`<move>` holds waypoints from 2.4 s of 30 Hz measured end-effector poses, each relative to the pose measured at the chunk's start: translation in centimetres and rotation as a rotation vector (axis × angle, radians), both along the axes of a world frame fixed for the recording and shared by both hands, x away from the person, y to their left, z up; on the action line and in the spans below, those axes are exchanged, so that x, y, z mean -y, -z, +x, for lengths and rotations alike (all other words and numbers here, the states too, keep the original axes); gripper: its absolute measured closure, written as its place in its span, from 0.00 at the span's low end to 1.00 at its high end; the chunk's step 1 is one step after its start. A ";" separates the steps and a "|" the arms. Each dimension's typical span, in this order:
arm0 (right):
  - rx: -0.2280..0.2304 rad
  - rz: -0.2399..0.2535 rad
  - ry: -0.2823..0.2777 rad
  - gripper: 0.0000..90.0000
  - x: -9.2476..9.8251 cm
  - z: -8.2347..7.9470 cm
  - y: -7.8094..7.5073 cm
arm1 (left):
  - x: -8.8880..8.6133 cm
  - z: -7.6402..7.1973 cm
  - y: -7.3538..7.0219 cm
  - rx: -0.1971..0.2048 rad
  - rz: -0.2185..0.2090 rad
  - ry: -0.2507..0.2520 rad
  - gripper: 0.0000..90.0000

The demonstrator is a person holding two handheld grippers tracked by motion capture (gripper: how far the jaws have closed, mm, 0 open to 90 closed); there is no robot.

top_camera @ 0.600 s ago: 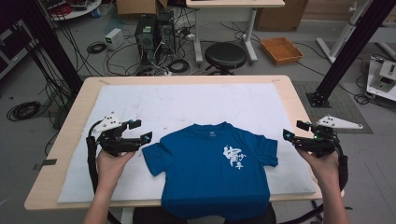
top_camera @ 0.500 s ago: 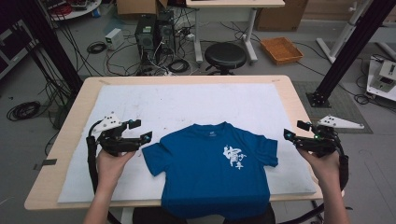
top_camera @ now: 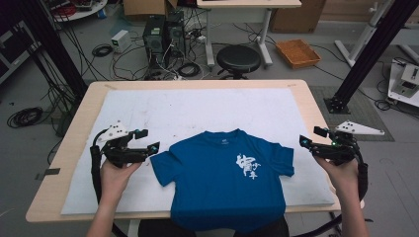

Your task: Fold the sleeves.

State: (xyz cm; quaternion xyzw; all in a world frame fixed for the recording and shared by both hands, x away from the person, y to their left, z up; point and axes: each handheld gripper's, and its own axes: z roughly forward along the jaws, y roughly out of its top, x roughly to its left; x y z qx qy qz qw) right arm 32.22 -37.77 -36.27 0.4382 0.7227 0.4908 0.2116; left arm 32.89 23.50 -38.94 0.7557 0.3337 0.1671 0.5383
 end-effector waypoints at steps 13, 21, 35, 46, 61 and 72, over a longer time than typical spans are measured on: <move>-0.002 0.001 0.009 0.27 0.1 0.2 0.1 | -1.2 0.4 1.7 -0.087 0.021 -0.011 0.35; -0.003 -0.003 0.011 0.27 0.0 0.3 0.2 | -2.0 0.7 3.2 -0.153 0.045 -0.020 0.48; -0.004 -0.001 0.016 0.27 0.2 0.1 0.3 | -1.0 1.7 5.1 -0.274 0.154 -0.041 0.65; -0.002 0.000 0.022 0.27 0.2 0.1 0.3 | -0.7 1.8 5.6 -0.290 0.214 -0.077 0.85; 0.004 0.013 0.037 0.27 0.6 0.0 0.2 | -0.3 0.8 3.4 -0.274 0.145 -0.004 0.98; 0.010 0.018 0.036 0.27 0.5 0.1 -0.1 | 5.0 0.5 0.1 -0.295 -0.085 0.143 0.98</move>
